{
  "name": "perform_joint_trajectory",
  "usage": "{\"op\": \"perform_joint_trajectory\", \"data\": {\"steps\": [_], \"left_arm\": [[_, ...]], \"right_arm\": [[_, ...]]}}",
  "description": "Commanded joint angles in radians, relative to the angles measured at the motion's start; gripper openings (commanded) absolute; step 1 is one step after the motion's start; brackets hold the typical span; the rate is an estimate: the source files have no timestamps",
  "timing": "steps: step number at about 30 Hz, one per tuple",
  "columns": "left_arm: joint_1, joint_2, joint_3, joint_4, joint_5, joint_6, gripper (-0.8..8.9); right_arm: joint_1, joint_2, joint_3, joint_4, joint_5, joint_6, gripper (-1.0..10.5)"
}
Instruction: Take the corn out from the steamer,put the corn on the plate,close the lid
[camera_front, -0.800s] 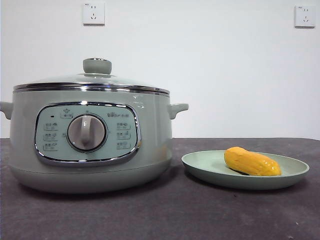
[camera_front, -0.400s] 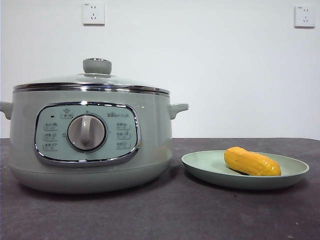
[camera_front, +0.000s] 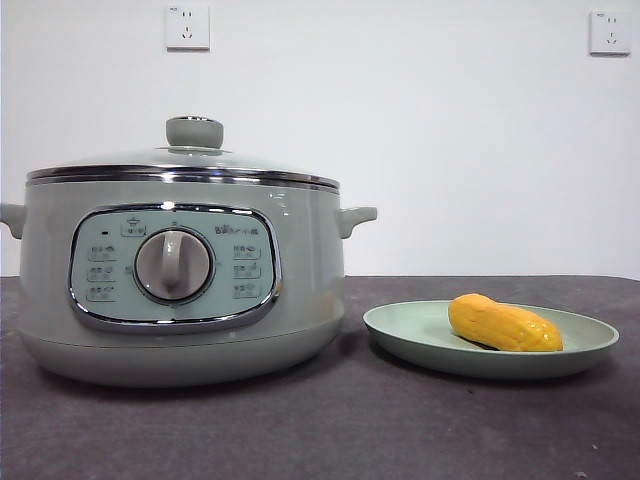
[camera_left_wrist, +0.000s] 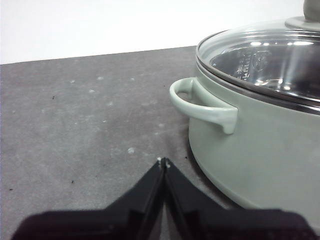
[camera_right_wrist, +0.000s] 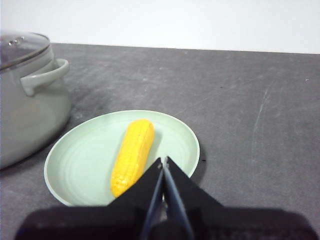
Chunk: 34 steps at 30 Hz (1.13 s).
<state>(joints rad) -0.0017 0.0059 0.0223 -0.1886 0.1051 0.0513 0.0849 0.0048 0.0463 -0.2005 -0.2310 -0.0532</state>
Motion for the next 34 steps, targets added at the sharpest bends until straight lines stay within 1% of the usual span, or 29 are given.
{"op": "perform_joint_trajectory", "data": {"steps": [1, 3, 6, 10, 13, 34], "left_arm": [[0.003, -0.003, -0.013, -0.003, 0.0, -0.006, -0.03], [0.003, -0.003, -0.013, -0.003, 0.001, -0.006, -0.03], [0.003, -0.003, -0.013, -0.003, 0.0, -0.006, -0.03], [0.003, -0.003, -0.013, -0.003, 0.001, -0.006, -0.03], [0.003, -0.003, -0.013, -0.003, 0.0, -0.006, -0.03], [0.003, -0.003, -0.013, -0.003, 0.0, -0.006, -0.03]], "right_arm": [[0.0, -0.004, -0.015, 0.012, 0.005, -0.027, 0.0], [0.0, -0.004, -0.021, 0.012, 0.006, -0.027, 0.0], [0.0, -0.004, -0.035, 0.014, 0.057, -0.024, 0.0], [0.0, -0.004, -0.036, 0.017, 0.093, -0.024, 0.0], [0.0, -0.004, -0.037, 0.014, 0.136, -0.017, 0.0], [0.0, -0.004, -0.036, 0.013, 0.134, -0.016, 0.0]]}}
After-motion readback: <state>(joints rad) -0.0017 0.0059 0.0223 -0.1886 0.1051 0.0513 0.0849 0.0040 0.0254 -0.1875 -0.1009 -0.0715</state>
